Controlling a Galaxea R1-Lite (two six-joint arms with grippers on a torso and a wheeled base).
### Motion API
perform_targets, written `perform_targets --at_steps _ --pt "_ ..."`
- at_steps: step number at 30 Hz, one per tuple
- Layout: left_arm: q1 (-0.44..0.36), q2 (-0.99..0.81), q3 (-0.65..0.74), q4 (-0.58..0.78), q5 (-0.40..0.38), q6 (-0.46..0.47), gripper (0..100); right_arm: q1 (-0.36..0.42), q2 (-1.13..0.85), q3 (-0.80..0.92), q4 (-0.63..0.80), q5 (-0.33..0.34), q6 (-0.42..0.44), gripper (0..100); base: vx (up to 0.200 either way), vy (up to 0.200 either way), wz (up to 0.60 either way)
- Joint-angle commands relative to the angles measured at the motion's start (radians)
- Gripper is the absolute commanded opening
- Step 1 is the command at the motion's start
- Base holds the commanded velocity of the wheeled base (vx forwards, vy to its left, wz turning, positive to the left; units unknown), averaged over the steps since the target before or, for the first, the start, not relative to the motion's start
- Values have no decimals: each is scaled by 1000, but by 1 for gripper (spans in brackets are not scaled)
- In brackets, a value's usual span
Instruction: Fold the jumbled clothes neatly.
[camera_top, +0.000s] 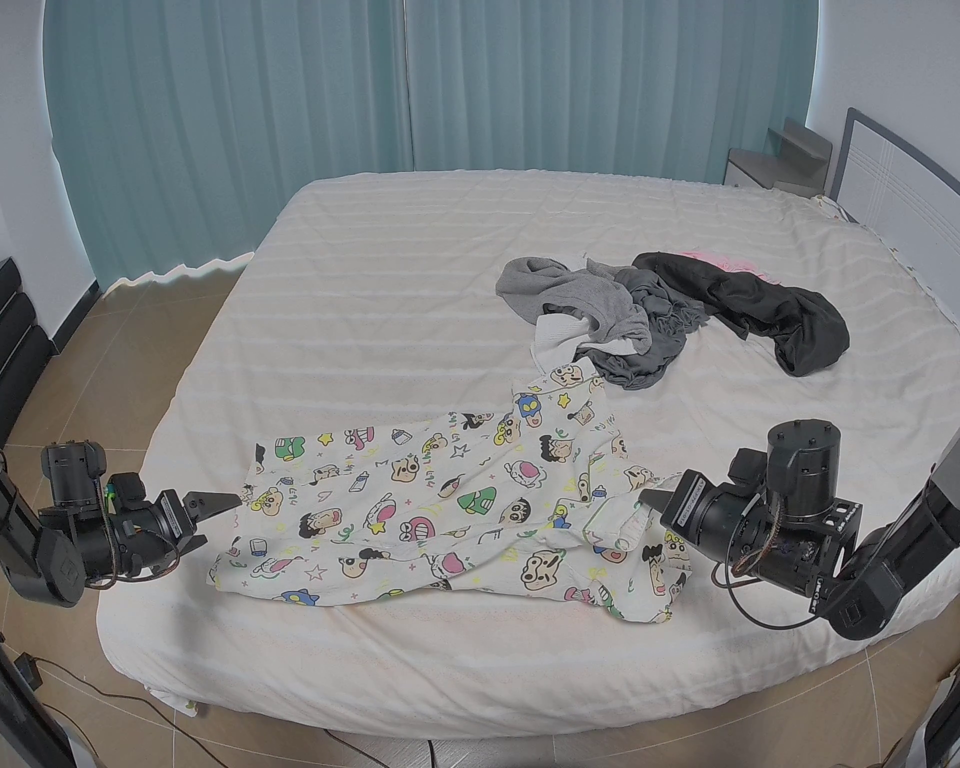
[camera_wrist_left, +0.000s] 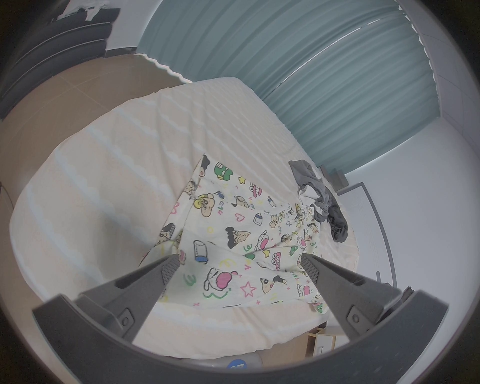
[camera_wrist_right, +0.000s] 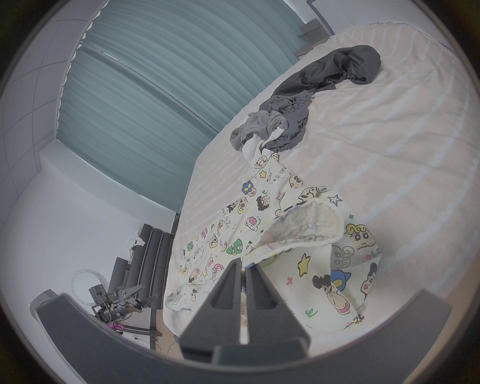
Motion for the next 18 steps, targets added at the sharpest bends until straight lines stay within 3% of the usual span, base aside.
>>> perform_targets --at_steps 1,18 --pt "-8 12 -22 2 0 3 100 1 9 0 -2 1 0 0 0 0 0" --pt "-8 193 -30 -4 4 82 100 -2 10 1 -2 15 2 0 0 0 0"
